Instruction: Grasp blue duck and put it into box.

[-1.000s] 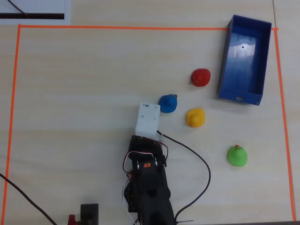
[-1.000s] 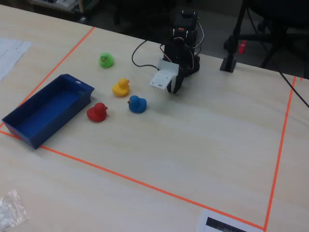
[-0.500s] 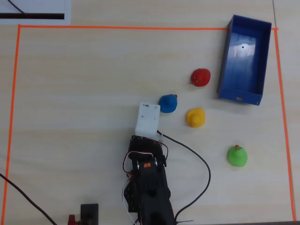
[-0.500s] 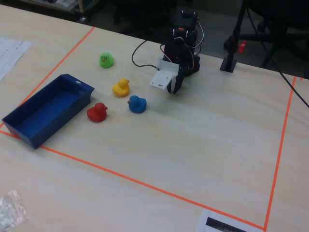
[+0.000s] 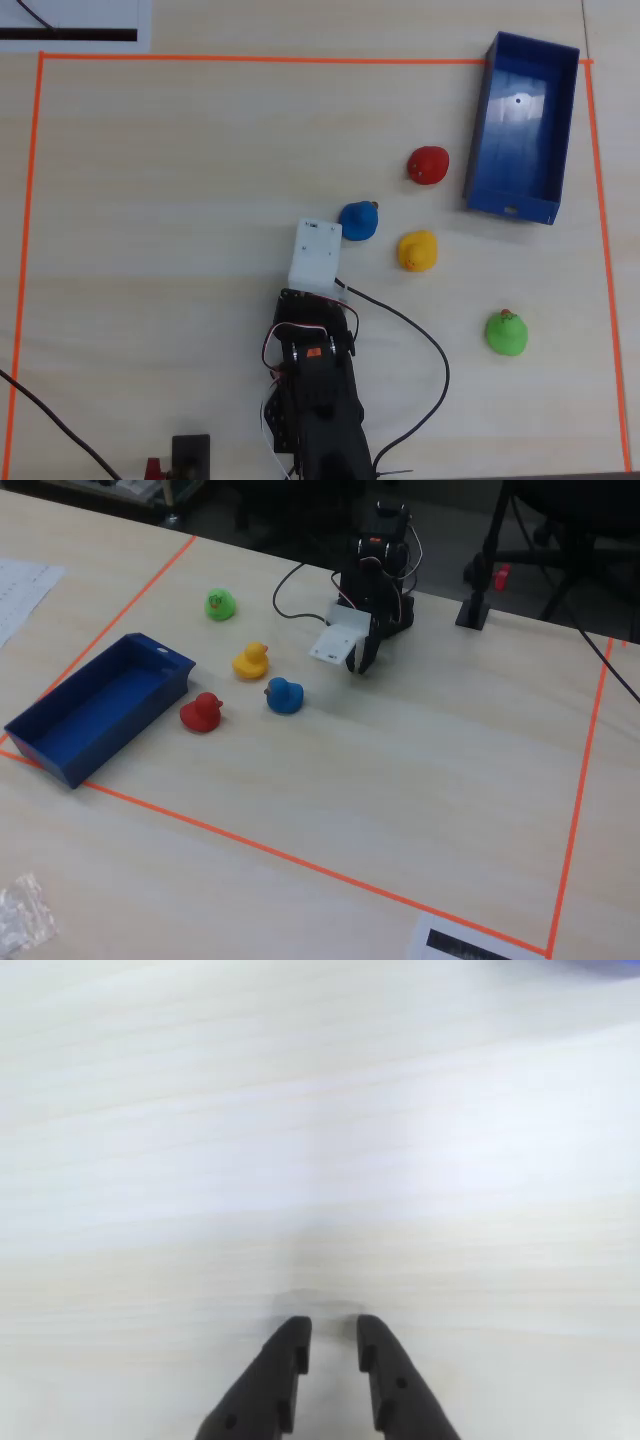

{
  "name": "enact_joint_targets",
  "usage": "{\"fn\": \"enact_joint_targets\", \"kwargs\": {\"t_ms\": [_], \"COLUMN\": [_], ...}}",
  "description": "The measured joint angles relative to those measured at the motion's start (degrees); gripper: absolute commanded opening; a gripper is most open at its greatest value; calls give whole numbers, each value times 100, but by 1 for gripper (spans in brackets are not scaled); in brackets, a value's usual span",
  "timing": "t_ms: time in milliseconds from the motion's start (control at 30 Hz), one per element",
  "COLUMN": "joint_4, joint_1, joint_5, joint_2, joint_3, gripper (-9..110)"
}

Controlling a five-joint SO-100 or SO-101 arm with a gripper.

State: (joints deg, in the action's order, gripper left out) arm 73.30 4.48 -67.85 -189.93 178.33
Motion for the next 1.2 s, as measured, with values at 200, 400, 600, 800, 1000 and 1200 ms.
{"fn": "enact_joint_targets", "kwargs": {"t_ms": [200,400,600,800,1000,1200], "joint_4": [0,0,0,0,-246,-439], "joint_1": [0,0,0,-70,-176,-949], "joint_5": [0,0,0,-18,-97,-404], "joint_2": [0,0,0,0,369,1942], "joint_3": [0,0,0,0,-70,-1767], "gripper": [4,4,4,0,0,26]}}
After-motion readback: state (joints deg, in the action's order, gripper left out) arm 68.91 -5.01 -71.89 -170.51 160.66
